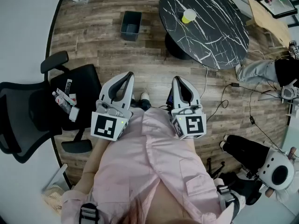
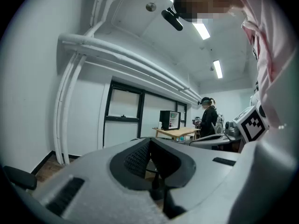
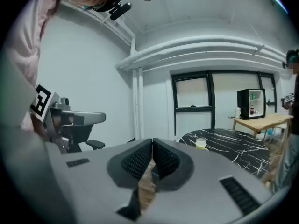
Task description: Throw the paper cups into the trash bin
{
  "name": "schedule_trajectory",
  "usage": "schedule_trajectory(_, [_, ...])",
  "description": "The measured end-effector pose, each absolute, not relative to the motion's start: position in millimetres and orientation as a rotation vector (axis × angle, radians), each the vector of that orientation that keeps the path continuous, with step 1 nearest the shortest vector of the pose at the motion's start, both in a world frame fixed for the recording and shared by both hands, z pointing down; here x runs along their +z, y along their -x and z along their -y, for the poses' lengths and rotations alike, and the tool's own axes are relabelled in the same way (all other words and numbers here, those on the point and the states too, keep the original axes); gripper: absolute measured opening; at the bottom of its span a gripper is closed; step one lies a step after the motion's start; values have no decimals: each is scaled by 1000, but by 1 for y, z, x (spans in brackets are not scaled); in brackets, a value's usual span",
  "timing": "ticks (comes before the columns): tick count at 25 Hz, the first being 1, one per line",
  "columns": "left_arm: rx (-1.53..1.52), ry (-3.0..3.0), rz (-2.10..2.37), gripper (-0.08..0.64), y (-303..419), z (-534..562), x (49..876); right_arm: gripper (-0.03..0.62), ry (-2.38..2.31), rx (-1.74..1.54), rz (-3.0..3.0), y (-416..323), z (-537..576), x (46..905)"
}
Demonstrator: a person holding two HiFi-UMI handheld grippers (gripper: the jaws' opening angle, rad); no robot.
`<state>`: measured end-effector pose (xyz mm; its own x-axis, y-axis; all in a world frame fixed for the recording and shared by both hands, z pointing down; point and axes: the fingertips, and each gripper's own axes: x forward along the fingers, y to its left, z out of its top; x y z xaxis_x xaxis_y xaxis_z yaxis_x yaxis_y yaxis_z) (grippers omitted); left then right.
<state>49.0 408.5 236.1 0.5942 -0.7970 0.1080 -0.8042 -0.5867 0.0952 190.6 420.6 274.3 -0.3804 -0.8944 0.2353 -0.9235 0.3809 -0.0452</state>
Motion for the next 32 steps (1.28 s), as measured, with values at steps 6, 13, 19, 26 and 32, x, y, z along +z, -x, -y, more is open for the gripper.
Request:
schedule_trajectory(6, [80,-2680,1358,15,-51,-403,237,31,-1641,262,2460,-193,-415,276])
schedule_trajectory(13, [87,-2678,1364,15,-49,-401,237,31,-1640,269,2457,-193,-413,277])
schedule_trajectory(19, [80,-2665,1377,15,-51,-402,238,34,-1621,283,2496,-192,-414,277])
schedule_trajectory(26, [89,-2630,1454,15,-54,-401,243,34,-1602,305,2519,-209,-411,281])
schedule_trajectory(32, [91,-2609,1516,15,-54,-399,250,34,-1603,331,2503,-228,-410,289])
